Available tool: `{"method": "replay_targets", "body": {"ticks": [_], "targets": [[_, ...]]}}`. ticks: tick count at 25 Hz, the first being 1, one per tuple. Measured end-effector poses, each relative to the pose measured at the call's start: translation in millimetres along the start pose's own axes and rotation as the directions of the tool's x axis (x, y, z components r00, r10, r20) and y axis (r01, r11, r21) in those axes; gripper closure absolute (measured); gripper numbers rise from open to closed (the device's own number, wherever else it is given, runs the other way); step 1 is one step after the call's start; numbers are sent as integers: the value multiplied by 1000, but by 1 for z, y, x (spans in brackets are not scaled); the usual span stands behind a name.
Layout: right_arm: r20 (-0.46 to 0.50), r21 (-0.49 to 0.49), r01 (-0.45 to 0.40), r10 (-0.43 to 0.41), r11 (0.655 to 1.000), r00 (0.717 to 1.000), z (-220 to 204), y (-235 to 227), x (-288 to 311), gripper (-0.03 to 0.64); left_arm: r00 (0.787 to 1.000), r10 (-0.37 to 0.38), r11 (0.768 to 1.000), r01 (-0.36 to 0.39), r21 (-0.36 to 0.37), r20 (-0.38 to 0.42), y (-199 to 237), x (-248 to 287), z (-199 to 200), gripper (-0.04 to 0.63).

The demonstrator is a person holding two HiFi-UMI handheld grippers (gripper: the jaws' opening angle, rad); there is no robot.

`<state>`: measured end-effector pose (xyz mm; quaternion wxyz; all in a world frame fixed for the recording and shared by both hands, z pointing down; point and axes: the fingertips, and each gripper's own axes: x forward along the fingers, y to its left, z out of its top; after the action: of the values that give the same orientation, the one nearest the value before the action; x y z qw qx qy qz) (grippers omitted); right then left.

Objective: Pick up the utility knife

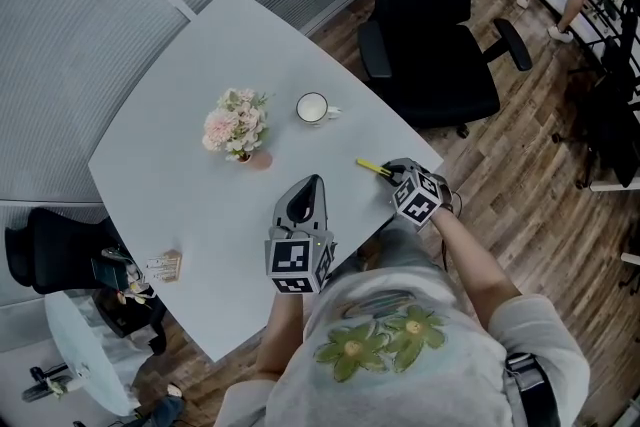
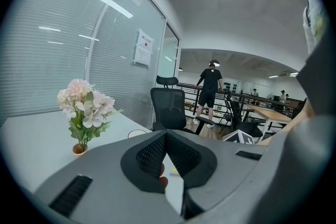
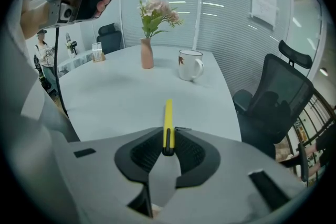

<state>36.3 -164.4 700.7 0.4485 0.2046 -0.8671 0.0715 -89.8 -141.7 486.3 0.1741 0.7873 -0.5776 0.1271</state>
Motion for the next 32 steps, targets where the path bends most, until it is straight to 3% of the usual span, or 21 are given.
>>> {"method": "replay_targets", "body": {"ticks": [32], "targets": [[153, -15, 23, -20, 1000, 988, 53, 15, -47, 546, 1000, -12, 1000, 12, 18, 2, -2, -13, 2, 594]]}}
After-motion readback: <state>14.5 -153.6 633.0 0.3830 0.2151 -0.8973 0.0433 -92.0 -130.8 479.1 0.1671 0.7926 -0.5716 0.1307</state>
